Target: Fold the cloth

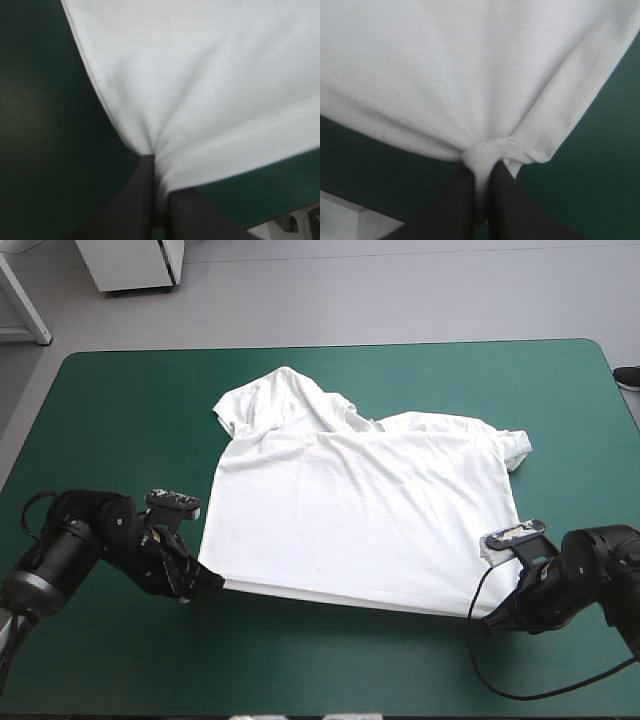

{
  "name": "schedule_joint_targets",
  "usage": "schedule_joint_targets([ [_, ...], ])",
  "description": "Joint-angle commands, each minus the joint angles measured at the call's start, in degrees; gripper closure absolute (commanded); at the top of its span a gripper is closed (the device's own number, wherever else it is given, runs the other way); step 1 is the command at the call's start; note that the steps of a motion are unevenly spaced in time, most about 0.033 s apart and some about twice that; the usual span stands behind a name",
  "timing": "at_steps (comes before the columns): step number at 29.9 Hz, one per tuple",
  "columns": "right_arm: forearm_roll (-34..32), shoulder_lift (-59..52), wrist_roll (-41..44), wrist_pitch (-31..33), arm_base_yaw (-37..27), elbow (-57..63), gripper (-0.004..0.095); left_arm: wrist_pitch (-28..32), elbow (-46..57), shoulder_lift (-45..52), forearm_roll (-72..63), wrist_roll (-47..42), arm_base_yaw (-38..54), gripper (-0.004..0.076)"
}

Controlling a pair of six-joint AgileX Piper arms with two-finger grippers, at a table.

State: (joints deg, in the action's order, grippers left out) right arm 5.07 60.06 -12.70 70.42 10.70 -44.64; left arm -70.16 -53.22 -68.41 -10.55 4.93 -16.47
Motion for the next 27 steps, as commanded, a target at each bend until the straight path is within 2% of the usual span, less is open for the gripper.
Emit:
schedule_joint_targets([
  [1, -0.55, -1.5, -0.07, 0.92, -0.01, 0.34, 0.0925, 3.3, 3.07, 1.4, -2.53, 1.5, -0.34, 0.0733],
  [10, 0.65, -1.63, -0.76, 0.48, -0.01, 1.15, 0.0925, 4.19, 7.92, 1.5, -3.97, 4.19, -0.34, 0.0733],
  [17, -0.24, -1.73, -1.03, -1.01, 1.71, 6.12, 0.0925, 5.86, 8.15, 1.85, -4.26, 5.58, -0.34, 0.0732],
  [20, -0.24, -1.73, -0.86, -1.13, 1.71, 6.12, 0.091, 4.76, 8.15, 1.93, -4.42, 6.87, -0.34, 0.0727],
  [23, 1.19, -1.73, -1.47, -1.26, 1.71, 6.12, 0.082, 4.76, 8.15, 1.93, -6.05, 9.33, -0.34, 0.0666],
  [27, 3.09, -1.76, -2.39, -0.43, 1.71, 6.12, 0.057, 3.56, 8.15, 1.93, -7.59, 9.88, -0.34, 0.0481],
])
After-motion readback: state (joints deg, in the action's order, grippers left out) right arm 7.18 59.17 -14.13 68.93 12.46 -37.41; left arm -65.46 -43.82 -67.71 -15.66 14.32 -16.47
